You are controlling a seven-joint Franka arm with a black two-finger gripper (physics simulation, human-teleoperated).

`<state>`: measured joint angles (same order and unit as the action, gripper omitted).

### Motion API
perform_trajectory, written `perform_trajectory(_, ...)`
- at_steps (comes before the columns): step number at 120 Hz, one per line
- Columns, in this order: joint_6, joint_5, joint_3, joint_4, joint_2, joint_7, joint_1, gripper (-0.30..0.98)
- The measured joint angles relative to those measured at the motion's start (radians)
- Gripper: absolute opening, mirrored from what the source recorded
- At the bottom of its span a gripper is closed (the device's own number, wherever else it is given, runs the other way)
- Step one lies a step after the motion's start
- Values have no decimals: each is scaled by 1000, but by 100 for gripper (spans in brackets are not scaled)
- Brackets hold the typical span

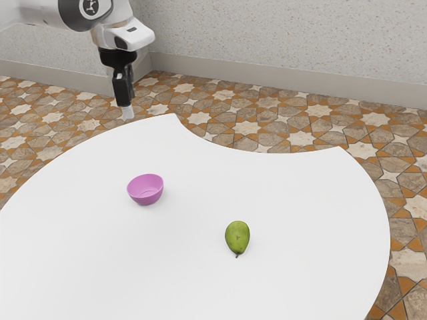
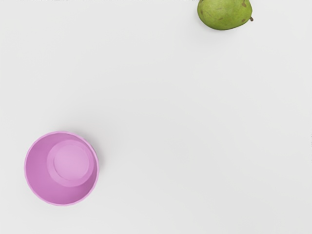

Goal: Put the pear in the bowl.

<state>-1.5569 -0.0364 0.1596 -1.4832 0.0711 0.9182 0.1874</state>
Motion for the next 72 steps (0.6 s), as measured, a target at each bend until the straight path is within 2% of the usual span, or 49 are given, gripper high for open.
perform_trajectory(29, 0, 15, -2, 0, 6, 30, -1, 69)
perform_trajectory(41, 0, 70, -7, 0, 26, 1, 5, 69)
perform_trajectory(59, -14, 165, -15, 1, 112, -138, 63, 68)
perform_trajectory(72, -57, 200, -15, -3, 170, -277, 149, 69)
